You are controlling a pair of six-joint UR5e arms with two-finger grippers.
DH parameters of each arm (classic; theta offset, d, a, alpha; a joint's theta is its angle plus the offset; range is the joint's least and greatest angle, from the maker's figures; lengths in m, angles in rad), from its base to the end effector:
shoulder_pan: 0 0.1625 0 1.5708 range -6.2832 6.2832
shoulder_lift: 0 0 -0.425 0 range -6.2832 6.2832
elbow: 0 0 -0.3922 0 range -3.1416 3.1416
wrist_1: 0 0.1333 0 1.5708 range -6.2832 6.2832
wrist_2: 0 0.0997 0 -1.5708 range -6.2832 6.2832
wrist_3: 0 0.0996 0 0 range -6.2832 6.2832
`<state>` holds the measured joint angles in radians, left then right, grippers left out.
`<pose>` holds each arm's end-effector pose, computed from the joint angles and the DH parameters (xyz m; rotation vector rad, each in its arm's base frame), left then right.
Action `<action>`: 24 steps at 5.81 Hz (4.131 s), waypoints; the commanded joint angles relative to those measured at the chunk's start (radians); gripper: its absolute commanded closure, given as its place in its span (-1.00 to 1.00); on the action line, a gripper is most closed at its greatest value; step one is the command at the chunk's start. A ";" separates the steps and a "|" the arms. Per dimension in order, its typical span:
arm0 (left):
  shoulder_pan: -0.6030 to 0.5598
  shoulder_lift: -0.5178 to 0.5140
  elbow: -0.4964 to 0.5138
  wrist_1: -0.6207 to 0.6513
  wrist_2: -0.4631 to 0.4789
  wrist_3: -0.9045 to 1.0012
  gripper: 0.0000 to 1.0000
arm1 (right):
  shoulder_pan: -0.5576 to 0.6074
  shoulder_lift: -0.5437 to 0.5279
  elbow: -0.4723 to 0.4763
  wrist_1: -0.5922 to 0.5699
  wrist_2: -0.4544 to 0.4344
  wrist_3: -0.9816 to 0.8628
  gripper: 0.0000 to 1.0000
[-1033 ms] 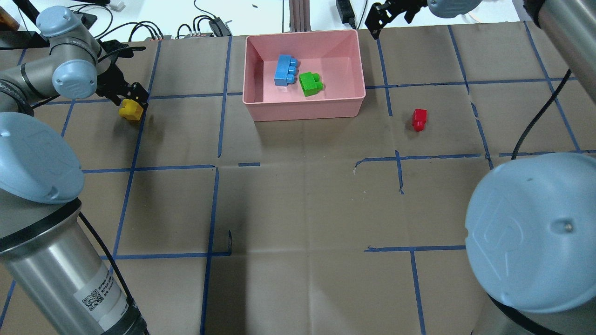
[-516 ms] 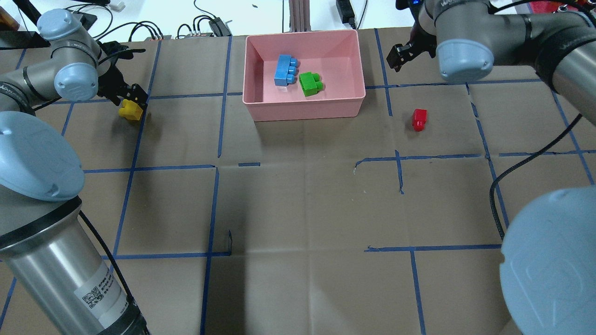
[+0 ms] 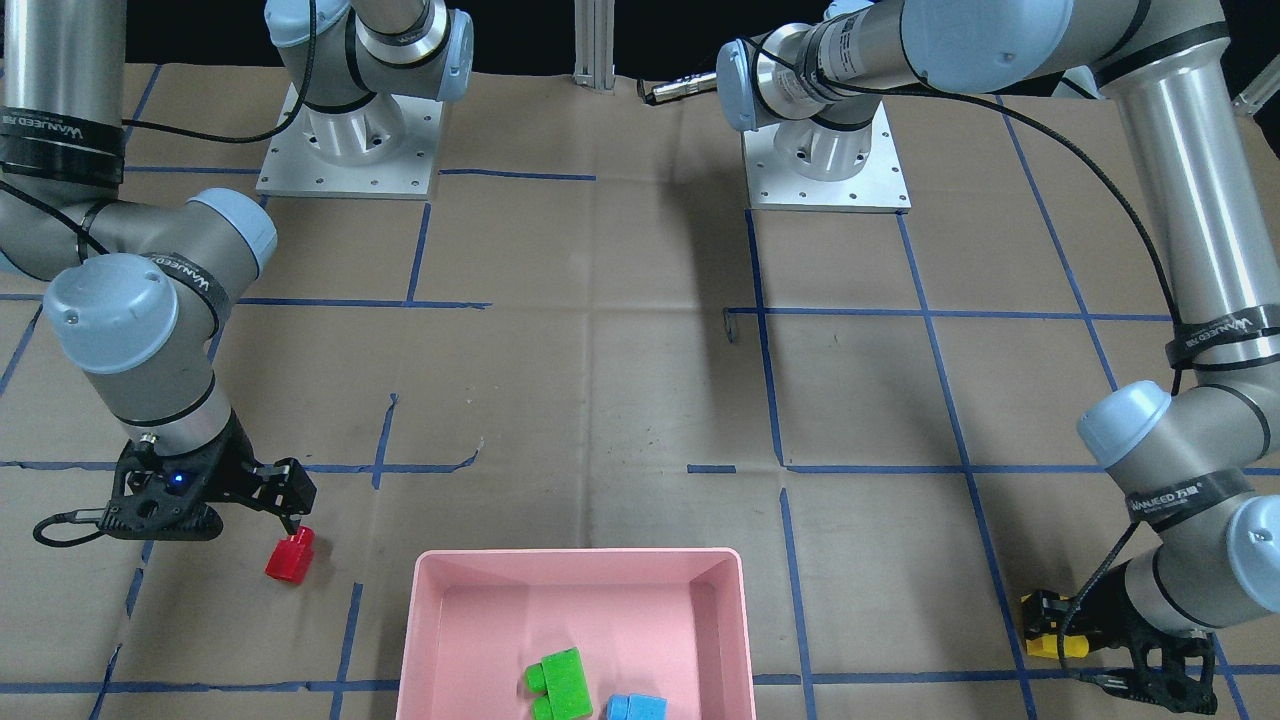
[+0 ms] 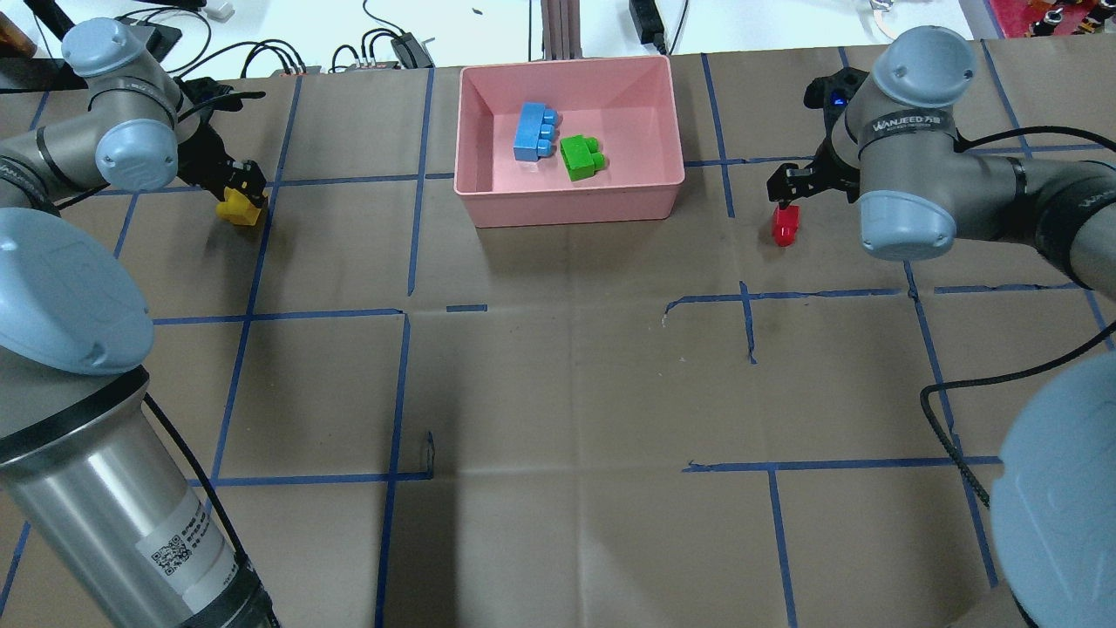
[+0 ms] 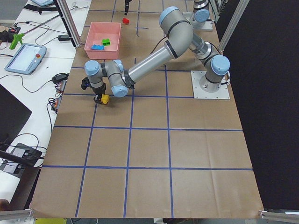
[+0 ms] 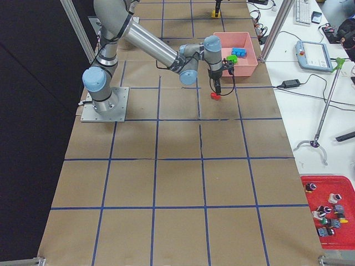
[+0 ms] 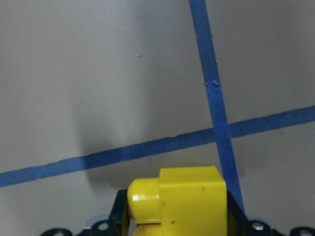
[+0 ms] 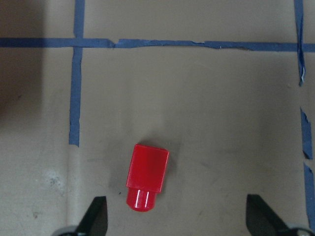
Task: Put all blocks into box
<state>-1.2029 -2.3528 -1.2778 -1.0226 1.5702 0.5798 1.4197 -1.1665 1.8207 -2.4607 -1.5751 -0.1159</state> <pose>0.1457 -0.7489 0.1863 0.3293 3.0966 -0.0824 0.0413 -0.6118 0.2410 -0.0551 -3.0845 0.3611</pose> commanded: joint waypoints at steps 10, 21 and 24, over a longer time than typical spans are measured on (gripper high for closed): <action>-0.543 -0.043 0.480 -0.254 -0.024 -1.076 0.81 | 0.005 0.103 0.005 -0.077 0.072 0.081 -0.35; -0.328 0.312 0.128 -0.399 -0.018 -0.706 -1.00 | 0.010 0.082 -0.207 0.221 -0.009 -0.048 0.87; -0.325 0.545 -0.134 -0.441 -0.010 -0.631 -1.00 | 0.202 0.099 -0.527 0.407 0.004 -0.107 0.86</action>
<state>-1.5239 -1.8828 -1.3336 -1.4508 1.5548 -0.0653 1.5427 -1.0757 1.3663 -2.0774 -1.5722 -0.2134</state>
